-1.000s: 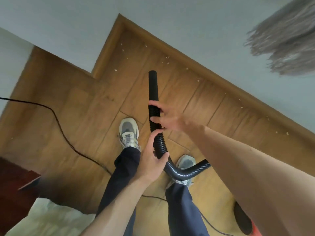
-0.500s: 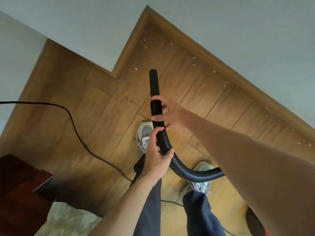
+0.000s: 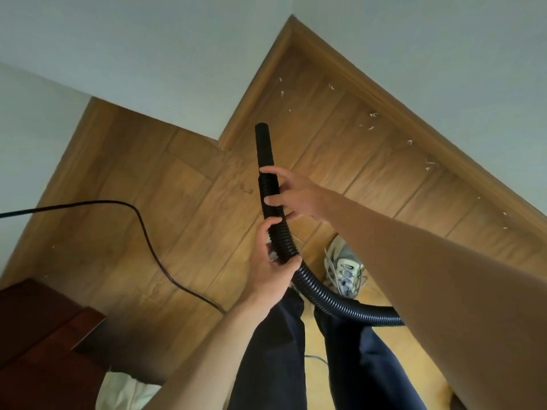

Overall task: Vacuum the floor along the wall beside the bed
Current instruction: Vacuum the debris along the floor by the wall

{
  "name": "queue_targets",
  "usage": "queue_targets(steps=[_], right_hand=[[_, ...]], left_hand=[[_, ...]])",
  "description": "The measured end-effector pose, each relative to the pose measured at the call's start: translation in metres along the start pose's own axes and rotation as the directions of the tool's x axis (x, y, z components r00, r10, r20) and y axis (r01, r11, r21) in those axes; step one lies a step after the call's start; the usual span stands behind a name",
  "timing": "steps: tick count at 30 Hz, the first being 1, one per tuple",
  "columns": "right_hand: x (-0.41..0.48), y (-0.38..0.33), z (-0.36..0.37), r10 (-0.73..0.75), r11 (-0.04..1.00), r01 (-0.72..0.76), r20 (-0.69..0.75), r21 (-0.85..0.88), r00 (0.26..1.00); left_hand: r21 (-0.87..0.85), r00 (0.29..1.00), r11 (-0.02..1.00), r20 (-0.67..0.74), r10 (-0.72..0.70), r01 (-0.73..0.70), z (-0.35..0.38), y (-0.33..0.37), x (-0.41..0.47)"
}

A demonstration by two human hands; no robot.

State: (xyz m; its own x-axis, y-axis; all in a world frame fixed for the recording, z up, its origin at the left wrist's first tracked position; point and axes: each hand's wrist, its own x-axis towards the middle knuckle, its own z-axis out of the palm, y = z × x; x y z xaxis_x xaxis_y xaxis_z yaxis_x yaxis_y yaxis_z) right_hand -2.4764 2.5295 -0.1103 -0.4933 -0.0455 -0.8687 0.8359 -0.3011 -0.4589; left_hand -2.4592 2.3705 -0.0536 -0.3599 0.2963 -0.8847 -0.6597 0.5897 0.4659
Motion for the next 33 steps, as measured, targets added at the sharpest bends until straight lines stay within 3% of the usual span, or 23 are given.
queue_targets(steps=[6,14,25,33], right_hand=[[0.022,0.006,-0.004,0.071,0.997,-0.071,-0.019,0.008,0.997],[0.037,0.003,-0.016,0.086,0.996,-0.086,0.002,-0.007,0.996],[0.039,-0.011,-0.039,0.019,1.000,-0.018,-0.128,0.007,0.992],[0.034,-0.010,-0.056,0.034,0.998,-0.024,-0.190,0.058,0.981]], left_hand=[[-0.020,0.998,0.999,-0.055,-0.043,0.042,0.013,0.005,0.018],[-0.077,0.996,0.993,0.004,-0.085,0.085,0.011,0.016,0.032],[0.070,0.995,0.994,-0.041,0.092,-0.089,0.034,0.036,0.051],[0.116,0.996,0.990,0.036,0.080,-0.084,0.037,0.042,0.059]])
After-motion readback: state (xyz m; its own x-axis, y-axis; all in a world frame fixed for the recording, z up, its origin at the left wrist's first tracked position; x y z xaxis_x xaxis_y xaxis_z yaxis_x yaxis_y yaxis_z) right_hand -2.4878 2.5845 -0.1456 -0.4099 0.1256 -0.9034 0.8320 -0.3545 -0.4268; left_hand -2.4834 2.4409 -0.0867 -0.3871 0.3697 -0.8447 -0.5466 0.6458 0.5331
